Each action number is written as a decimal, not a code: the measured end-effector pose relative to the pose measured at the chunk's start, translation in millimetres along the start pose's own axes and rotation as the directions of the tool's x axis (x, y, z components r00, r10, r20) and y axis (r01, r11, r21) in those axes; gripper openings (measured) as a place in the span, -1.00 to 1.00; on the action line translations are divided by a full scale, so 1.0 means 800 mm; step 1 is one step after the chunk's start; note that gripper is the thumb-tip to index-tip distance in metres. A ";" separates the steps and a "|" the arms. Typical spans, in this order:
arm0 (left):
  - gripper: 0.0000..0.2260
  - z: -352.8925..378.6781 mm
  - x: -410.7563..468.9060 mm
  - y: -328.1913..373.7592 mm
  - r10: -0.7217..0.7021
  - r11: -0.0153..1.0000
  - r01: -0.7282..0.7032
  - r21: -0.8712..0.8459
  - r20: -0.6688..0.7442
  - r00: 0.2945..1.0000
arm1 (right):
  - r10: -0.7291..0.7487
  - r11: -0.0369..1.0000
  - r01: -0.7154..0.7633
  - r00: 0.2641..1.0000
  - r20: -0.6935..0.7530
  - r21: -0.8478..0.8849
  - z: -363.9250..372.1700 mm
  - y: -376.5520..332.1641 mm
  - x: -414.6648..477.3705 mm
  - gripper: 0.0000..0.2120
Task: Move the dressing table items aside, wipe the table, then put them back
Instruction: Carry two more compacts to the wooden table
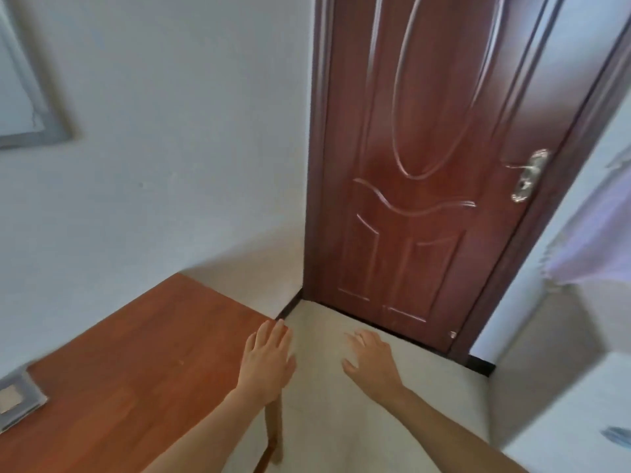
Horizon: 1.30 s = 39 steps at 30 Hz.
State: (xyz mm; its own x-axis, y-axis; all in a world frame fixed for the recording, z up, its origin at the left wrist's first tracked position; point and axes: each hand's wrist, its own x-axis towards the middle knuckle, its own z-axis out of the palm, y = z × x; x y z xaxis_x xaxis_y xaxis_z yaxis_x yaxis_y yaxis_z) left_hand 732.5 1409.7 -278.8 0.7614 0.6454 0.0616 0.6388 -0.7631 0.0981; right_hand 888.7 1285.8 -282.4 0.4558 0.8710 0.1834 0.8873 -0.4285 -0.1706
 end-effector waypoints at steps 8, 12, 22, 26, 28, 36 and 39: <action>-0.32 0.018 0.074 0.272 0.367 0.923 -0.369 -0.109 -0.042 0.929 | 0.334 0.913 -0.299 0.939 0.086 -0.278 -0.072 0.235 -0.133 -0.53; -0.52 0.027 0.093 0.370 0.551 0.829 -0.558 -0.049 -0.108 0.828 | 0.498 0.849 -0.483 0.867 0.017 -0.214 -0.102 0.297 -0.191 -0.54; -0.55 0.051 0.160 0.508 0.743 0.617 -0.766 -0.178 -0.188 0.642 | 0.687 0.684 -0.686 0.720 -0.100 -0.249 -0.141 0.408 -0.237 -0.55; -0.55 0.046 0.209 0.563 0.762 0.583 -0.787 -0.201 -0.200 0.616 | 0.720 0.619 -0.738 0.670 -0.180 -0.269 -0.168 0.447 -0.232 -0.54; -0.54 0.048 0.227 0.591 0.769 0.557 -0.794 -0.244 -0.209 0.604 | 0.729 0.583 -0.763 0.643 -0.234 -0.280 -0.177 0.466 -0.235 -0.54; -0.63 0.093 0.238 0.701 0.863 0.444 -0.848 -0.290 -0.116 0.492 | 0.763 0.485 -0.825 0.562 -0.319 -0.290 -0.156 0.550 -0.288 -0.56; -0.59 0.119 0.247 0.752 0.869 0.462 -0.848 -0.259 -0.060 0.491 | 0.774 0.464 -0.841 0.538 -0.334 -0.279 -0.158 0.595 -0.308 -0.57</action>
State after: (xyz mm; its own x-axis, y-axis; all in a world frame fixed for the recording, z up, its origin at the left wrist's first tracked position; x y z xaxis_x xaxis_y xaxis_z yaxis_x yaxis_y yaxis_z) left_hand 1277.6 1074.5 -302.5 0.9225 -0.3439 0.1752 -0.3796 -0.8906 0.2506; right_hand 1207.2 836.9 -286.7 0.9555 0.0561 0.2895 0.0475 -0.9982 0.0365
